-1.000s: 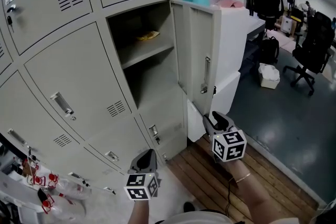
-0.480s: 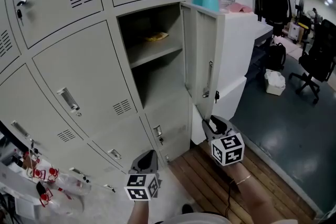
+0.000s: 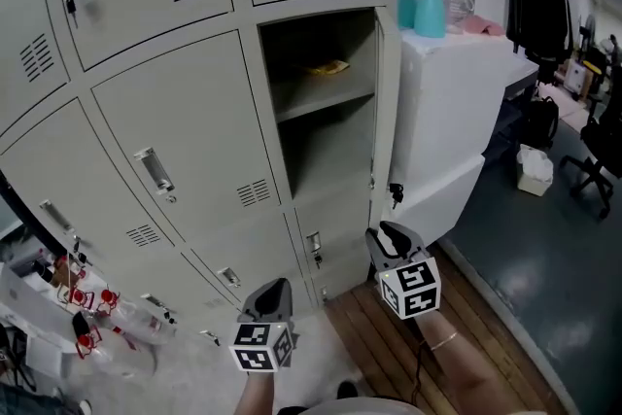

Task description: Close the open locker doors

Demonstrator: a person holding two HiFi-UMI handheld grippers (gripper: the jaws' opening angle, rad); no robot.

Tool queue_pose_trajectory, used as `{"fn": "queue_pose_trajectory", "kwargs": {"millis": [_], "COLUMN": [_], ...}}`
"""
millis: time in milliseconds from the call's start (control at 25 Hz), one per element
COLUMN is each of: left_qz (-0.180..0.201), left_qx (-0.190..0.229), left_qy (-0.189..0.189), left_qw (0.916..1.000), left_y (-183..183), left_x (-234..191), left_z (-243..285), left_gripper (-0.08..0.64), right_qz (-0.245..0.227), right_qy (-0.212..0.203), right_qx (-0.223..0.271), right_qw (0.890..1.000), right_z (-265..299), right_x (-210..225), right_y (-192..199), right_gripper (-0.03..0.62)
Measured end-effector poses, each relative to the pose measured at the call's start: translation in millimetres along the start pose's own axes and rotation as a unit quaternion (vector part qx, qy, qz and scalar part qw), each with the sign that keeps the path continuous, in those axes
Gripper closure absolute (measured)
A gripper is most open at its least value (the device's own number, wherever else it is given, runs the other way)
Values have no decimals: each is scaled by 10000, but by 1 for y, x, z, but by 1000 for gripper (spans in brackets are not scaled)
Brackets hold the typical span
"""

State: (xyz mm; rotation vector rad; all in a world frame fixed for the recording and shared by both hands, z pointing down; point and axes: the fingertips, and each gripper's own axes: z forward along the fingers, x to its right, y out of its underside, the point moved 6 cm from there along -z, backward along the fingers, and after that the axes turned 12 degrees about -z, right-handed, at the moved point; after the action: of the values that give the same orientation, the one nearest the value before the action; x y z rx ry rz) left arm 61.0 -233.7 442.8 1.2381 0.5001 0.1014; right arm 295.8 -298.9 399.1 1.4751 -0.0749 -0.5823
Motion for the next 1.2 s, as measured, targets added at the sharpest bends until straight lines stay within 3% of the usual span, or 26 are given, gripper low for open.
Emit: {"fn": "queue_pose_trajectory", "kwargs": {"millis": [520,1200], "left_qz": [-187,-163], "left_qx": [108,167], "left_qy": [-614,-591], "left_qw": [9979,9980], "left_y": [-6,-37], "left_x": [-29,-79], "left_z": [-11,23], "left_gripper": [538,538], "right_qz": [49,-31], "right_qy": [-465,-743], "right_qx": [190,209], "right_qw": [9987,9970], "right_z": [56,134], "right_x": [-31,-58], "right_y": [-15,-32], "right_gripper": [469,476]}}
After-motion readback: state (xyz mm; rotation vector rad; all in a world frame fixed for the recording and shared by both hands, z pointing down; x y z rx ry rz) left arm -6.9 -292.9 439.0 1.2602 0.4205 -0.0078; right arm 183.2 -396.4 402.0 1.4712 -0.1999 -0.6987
